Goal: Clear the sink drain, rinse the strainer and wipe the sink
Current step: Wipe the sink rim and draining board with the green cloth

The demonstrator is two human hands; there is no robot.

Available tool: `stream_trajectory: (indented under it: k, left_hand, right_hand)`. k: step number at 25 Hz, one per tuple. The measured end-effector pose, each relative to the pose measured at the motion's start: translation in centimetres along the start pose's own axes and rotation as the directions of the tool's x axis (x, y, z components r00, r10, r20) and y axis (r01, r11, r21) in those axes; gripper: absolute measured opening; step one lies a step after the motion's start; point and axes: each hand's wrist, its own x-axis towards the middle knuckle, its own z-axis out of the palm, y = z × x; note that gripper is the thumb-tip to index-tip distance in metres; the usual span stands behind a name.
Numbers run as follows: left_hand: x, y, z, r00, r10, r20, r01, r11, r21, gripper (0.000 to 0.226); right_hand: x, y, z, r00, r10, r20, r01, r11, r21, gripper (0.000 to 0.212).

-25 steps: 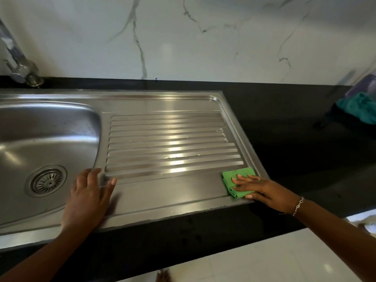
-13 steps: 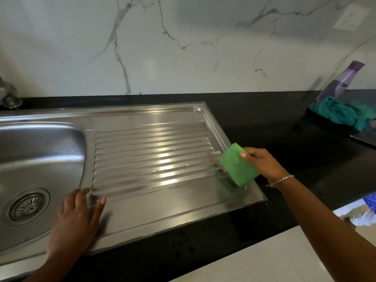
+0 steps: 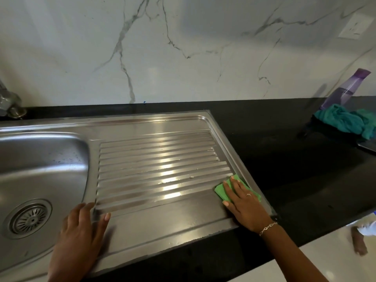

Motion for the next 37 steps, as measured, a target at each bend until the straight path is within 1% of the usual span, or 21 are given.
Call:
stream_trajectory:
  k: [1, 2, 3, 5, 6, 7, 10, 15, 17, 19, 20, 21, 22, 23, 27, 28, 30, 31, 33, 35, 37]
  left_hand:
    - [0.1, 0.0, 0.0, 1.000, 0.008, -0.007, -0.008, 1.000, -0.005, 0.047]
    - [0.0, 0.0, 0.1, 1.000, 0.013, -0.009, -0.013, 1.000, -0.010, 0.053]
    - [0.0, 0.2, 0.0, 1.000, 0.007, -0.009, -0.007, 1.000, -0.014, 0.065]
    - [0.0, 0.3, 0.1, 1.000, 0.011, -0.013, -0.011, 1.000, -0.027, 0.098]
    - [0.1, 0.3, 0.1, 1.000, 0.014, -0.007, -0.014, 1.000, -0.028, 0.105]
    - [0.2, 0.3, 0.1, 1.000, 0.021, -0.007, -0.021, 1.000, -0.023, 0.103]
    - [0.3, 0.4, 0.1, 0.999, 0.029, -0.014, -0.029, 0.999, -0.015, 0.083]
    - [0.1, 0.4, 0.0, 0.998, 0.048, -0.049, -0.050, 0.998, -0.036, 0.075]
    - [0.1, 0.3, 0.0, 0.998, 0.034, -0.053, -0.037, 0.997, -0.072, 0.068]
    - [0.1, 0.1, 0.0, 0.997, 0.027, -0.071, -0.036, 0.992, -0.120, 0.062]
    - [0.1, -0.1, 0.0, 0.996, 0.025, -0.086, -0.038, 0.988, -0.153, 0.060]
    - [0.1, -0.2, -0.1, 0.995, 0.021, -0.100, -0.039, 0.982, -0.186, 0.061]
    - [0.1, -0.3, -0.2, 0.993, 0.009, -0.116, -0.036, 0.973, -0.228, 0.064]
    - [0.1, -0.4, -0.4, 0.991, -0.009, -0.136, -0.031, 0.958, -0.286, 0.068]
    - [0.1, -0.7, -0.7, 0.971, -0.111, -0.213, -0.016, 0.855, -0.519, 0.068]
    - [0.1, -0.8, -0.7, 0.966, -0.130, -0.224, -0.016, 0.834, -0.552, 0.067]
    - [0.3, -0.9, -0.8, 0.958, -0.153, -0.243, -0.018, 0.811, -0.584, 0.065]
    - [0.3, -1.0, -0.8, 0.954, -0.162, -0.251, -0.020, 0.804, -0.594, 0.065]
    - [0.2, -0.9, -0.8, 0.950, -0.185, -0.252, -0.011, 0.785, -0.619, 0.061]
    - [0.1, -1.1, -0.8, 0.949, -0.211, -0.236, 0.012, 0.769, -0.639, 0.054]
    - [0.1, -1.2, -0.9, 0.950, -0.209, -0.232, 0.011, 0.765, -0.644, 0.057]
  right_hand:
    - [0.2, 0.3, 0.2, 0.999, -0.020, 0.041, 0.021, 1.000, -0.006, 0.063]
    - [0.5, 0.3, 0.5, 0.999, -0.017, 0.046, 0.017, 1.000, 0.000, 0.063]
    - [1.0, 0.0, 0.8, 1.000, 0.003, 0.025, -0.003, 1.000, 0.013, 0.063]
    - [2.5, -0.9, 0.8, 0.997, 0.070, -0.034, -0.069, 0.996, 0.050, 0.063]
    - [3.4, -1.3, 0.6, 0.993, 0.108, -0.051, -0.104, 0.992, 0.073, 0.062]
    - [4.2, -1.6, 0.3, 0.988, 0.143, -0.061, -0.137, 0.986, 0.092, 0.061]
    - [5.4, -2.5, 0.3, 0.974, 0.214, -0.078, -0.205, 0.973, 0.109, 0.061]
    - [5.6, -4.5, 0.8, 0.949, 0.305, -0.075, -0.298, 0.950, 0.090, 0.066]
    - [5.5, -6.2, 1.2, 0.949, 0.304, -0.084, -0.297, 0.951, 0.089, 0.067]
    - [5.1, -8.9, 1.6, 0.958, 0.265, -0.110, -0.255, 0.962, 0.100, 0.072]
    - [4.8, -10.6, 1.8, 0.962, 0.240, -0.128, -0.227, 0.968, 0.111, 0.083]
    - [4.6, -12.2, 2.0, 0.968, 0.211, -0.139, -0.195, 0.974, 0.115, 0.100]
    - [4.4, -13.7, 2.2, 0.973, 0.183, -0.139, -0.168, 0.979, 0.117, 0.112]
    - [4.2, -15.0, 2.5, 0.977, 0.158, -0.140, -0.141, 0.982, 0.124, 0.115]
    - [3.8, -19.5, 2.7, 0.994, 0.054, -0.096, -0.044, 0.994, 0.103, 0.109]
    - [3.7, -20.7, 2.8, 0.996, 0.024, -0.089, -0.014, 0.993, 0.113, 0.101]
    - [3.4, -23.7, 3.2, 0.995, -0.057, -0.083, 0.068, 0.989, 0.132, 0.077]
    - [3.1, -25.2, 3.4, 0.988, -0.110, -0.109, 0.125, 0.983, 0.135, 0.074]
    - [2.9, -27.5, 3.5, 0.965, -0.203, -0.167, 0.223, 0.968, 0.114, 0.075]
    - [2.8, -29.0, 3.7, 0.938, -0.333, -0.100, 0.343, 0.934, 0.103, 0.071]
    - [3.0, -29.3, 3.9, 0.877, -0.471, -0.091, 0.478, 0.875, 0.080, 0.065]
